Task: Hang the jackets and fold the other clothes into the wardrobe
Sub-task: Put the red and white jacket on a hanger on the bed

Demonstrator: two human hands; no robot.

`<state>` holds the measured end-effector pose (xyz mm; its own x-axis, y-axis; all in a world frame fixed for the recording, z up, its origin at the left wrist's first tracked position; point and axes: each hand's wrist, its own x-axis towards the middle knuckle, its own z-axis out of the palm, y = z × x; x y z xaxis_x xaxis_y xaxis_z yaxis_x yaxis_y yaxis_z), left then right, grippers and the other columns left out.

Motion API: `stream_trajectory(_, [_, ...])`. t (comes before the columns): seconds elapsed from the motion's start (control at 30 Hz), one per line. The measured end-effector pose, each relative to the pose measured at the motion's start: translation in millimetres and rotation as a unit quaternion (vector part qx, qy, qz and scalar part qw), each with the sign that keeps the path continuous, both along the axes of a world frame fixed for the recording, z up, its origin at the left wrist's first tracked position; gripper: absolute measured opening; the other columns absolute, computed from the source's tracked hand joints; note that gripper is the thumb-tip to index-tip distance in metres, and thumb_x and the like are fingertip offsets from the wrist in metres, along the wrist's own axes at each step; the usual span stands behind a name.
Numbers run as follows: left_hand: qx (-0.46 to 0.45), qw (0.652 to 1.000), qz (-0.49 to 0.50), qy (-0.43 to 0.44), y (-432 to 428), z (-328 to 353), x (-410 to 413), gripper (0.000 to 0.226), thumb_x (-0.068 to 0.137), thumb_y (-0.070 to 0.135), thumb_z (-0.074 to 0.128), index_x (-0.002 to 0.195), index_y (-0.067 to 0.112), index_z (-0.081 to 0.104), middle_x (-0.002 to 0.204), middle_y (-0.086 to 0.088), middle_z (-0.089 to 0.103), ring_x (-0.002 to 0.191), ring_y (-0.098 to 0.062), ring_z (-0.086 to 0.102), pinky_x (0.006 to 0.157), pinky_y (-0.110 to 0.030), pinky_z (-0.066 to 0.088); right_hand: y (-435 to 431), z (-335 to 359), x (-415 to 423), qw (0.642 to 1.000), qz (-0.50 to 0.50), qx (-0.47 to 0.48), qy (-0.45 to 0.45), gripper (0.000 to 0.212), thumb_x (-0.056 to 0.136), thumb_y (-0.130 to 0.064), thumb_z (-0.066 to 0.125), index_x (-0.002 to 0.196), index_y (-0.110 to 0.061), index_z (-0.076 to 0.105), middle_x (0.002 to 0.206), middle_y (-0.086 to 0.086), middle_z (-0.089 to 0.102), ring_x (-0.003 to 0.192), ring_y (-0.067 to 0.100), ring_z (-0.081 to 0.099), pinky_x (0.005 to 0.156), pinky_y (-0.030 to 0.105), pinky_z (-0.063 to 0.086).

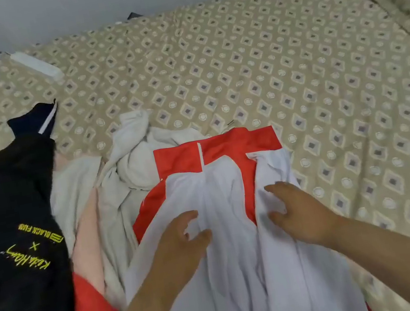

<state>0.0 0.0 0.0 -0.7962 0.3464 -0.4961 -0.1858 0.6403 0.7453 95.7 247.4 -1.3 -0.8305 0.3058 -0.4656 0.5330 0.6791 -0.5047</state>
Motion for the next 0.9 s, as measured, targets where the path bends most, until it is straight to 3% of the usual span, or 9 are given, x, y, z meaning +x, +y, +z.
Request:
stream_trajectory(0.07, [-0.029,0.998,-0.011,0.045,19.2,-20.7,-12.7,0.056,0.088,0.032,0.067,0.139,0.035,0.045,0.13,0.02,0.044,0.109,0.0,0.049,0.072,-0.009,0.045,6.5,-19.3,-18.1,0.998,-0.041,0.042,0.029,0.058,0.095,-0.034,0.058,0.147,-0.017,0.04,0.156,0.013,0.026,0.142,0.029,0.031,0.111,0.027,0.024])
stream_trajectory(0.17, [-0.128,0.983,0.008,0.13,34.6,-40.0,-42.8,0.063,0.089,0.026,0.064,0.146,0.015,0.04,0.145,-0.004,0.046,0.131,-0.025,0.045,0.106,-0.036,0.04,14.4,-36.4,-42.5,0.98,-0.183,0.075,0.024,0.055,0.095,-0.04,0.057,0.136,-0.008,0.044,0.14,0.022,0.035,0.124,0.041,0.045,0.103,0.04,0.037])
stream_trajectory(0.23, [-0.198,0.962,-0.003,0.188,34.6,-47.1,-62.2,0.061,0.088,0.032,0.062,0.142,0.009,0.044,0.138,-0.014,0.053,0.128,-0.032,0.046,0.107,-0.043,0.037,23.6,-43.1,-48.9,0.964,-0.258,0.053,0.043,0.05,0.094,-0.04,0.059,0.125,-0.003,0.047,0.123,0.018,0.051,0.111,0.039,0.054,0.094,0.041,0.042])
stream_trajectory(0.33, [-0.182,0.965,0.017,0.186,31.8,-50.6,-84.6,0.057,0.084,0.037,0.066,0.129,0.005,0.052,0.126,-0.018,0.055,0.118,-0.035,0.05,0.102,-0.047,0.041,44.9,-39.5,-62.7,0.914,-0.399,-0.026,0.071,0.04,0.094,-0.029,0.061,0.122,-0.002,0.052,0.1,0.008,0.055,0.101,0.034,0.058,0.083,0.033,0.04])
stream_trajectory(0.43, [-0.166,0.958,0.096,0.212,30.0,-48.5,-93.9,0.062,0.075,0.042,0.075,0.121,0.007,0.052,0.122,-0.015,0.049,0.112,-0.036,0.05,0.095,-0.045,0.045,50.1,-23.3,-73.6,0.858,-0.467,-0.193,0.094,0.008,0.093,-0.012,0.056,0.09,-0.012,0.063,0.077,0.007,0.058,0.079,0.028,0.057,0.073,0.029,0.047])
stream_trajectory(0.53, [-0.157,0.955,0.151,0.202,29.3,-45.9,-103.0,0.068,0.074,0.055,0.072,0.117,0.008,0.051,0.11,-0.008,0.056,0.103,-0.033,0.055,0.088,-0.04,0.046,33.2,-10.7,-82.5,0.871,-0.404,-0.221,0.173,0.024,0.089,-0.011,0.055,0.079,-0.021,0.074,0.081,-0.004,0.074,0.077,0.014,0.067,0.077,0.029,0.053])
stream_trajectory(0.67, [-0.126,0.979,0.13,0.092,29.1,-40.9,-116.7,0.047,0.08,0.058,0.06,0.086,0.011,0.058,0.079,0.002,0.061,0.077,-0.024,0.059,0.066,-0.033,0.042,-20.5,-4.2,-98.7,0.925,-0.223,-0.128,0.28,0.03,0.09,-0.005,0.053,0.062,-0.017,0.054,0.06,-0.012,0.044,0.057,0.005,0.038,0.059,0.027,0.037])
stream_trajectory(0.8, [-0.01,0.993,0.118,0.008,31.6,-32.1,-122.9,0.039,0.076,0.05,0.064,0.07,0.011,0.063,0.06,0.001,0.058,0.058,-0.018,0.056,0.058,-0.029,0.044,-64.5,-16.9,-102.8,0.982,-0.043,-0.12,0.142,0.03,0.096,-0.022,0.049,0.066,-0.022,0.053,0.062,-0.003,0.052,0.063,0.014,0.047,0.065,0.036,0.043])
stream_trajectory(0.9, [0.047,0.991,0.118,-0.037,37.0,-30.6,-120.1,0.043,0.076,0.054,0.071,0.082,0.011,0.073,0.071,-0.001,0.072,0.067,-0.018,0.068,0.061,-0.027,0.05,-69.8,-24.9,-92.5,0.984,-0.048,-0.154,0.071,0.023,0.1,-0.024,0.044,0.099,-0.027,0.067,0.097,0.005,0.068,0.084,0.015,0.055,0.077,0.033,0.046])
